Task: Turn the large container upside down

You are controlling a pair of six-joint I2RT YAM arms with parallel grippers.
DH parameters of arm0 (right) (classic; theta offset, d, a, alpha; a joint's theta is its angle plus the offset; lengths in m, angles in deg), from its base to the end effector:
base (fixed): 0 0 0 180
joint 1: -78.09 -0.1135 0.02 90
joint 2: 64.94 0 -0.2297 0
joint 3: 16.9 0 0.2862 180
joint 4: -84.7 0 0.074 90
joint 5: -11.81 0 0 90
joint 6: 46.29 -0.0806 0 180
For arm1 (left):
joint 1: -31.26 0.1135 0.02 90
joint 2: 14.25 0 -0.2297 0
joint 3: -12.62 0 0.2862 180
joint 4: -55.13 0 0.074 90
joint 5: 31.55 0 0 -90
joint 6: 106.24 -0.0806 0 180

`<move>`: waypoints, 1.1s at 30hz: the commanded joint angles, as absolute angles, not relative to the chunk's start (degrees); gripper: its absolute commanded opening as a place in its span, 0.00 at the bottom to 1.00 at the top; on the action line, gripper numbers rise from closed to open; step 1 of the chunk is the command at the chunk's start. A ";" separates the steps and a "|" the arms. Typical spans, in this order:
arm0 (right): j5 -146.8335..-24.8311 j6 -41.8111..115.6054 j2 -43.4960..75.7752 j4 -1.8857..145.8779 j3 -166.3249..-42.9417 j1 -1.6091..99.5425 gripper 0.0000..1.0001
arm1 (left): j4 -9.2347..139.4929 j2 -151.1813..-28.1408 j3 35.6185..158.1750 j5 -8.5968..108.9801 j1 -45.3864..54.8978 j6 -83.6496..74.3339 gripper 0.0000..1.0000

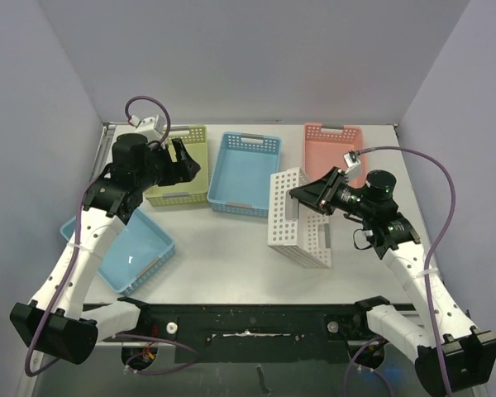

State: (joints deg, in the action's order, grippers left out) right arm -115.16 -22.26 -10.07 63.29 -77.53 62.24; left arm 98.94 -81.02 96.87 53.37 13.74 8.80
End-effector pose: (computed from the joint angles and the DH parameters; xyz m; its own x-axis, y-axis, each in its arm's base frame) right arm 0.2810 0.1302 0.2927 -0.8138 0.5275 -0.2439 -0.0787 0.3159 0.9455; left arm 0.3227 -0.1094 0.3421 -0.5422 -0.2709 -0.7954 0.1612 0.8955 -0.4149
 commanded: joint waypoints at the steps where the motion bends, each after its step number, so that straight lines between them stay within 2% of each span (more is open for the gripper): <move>1: -124.46 -27.78 -12.28 72.18 -73.35 66.50 0.00 | 95.53 -81.97 98.75 47.56 14.03 8.67 0.73; 4: -125.22 -26.68 -12.07 71.39 -73.90 67.31 0.00 | 94.92 -82.58 98.26 45.25 13.98 9.02 0.73; 9: -118.36 -13.15 -9.47 50.45 -83.71 67.44 0.00 | 94.10 -83.60 96.40 41.58 13.83 9.86 0.73; 12: -114.61 -8.91 -9.00 43.99 -86.58 67.46 0.00 | 93.76 -84.88 93.96 39.87 10.68 10.09 0.72; 18: -100.71 -1.83 -8.78 31.20 -91.87 67.56 0.00 | 93.90 -90.96 88.08 49.25 -4.25 8.75 0.69; 26: -83.76 5.12 -7.19 16.54 -103.27 67.52 0.00 | 83.57 -100.65 84.30 54.72 -6.81 11.06 0.68; 33: -81.57 6.27 -6.99 13.81 -106.12 67.55 0.00 | 77.56 -112.92 92.70 59.65 -5.90 9.43 0.68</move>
State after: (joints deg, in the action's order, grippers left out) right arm -84.89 3.83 -6.62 15.14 -102.84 67.55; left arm 86.06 -108.27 85.04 55.99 -6.61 10.48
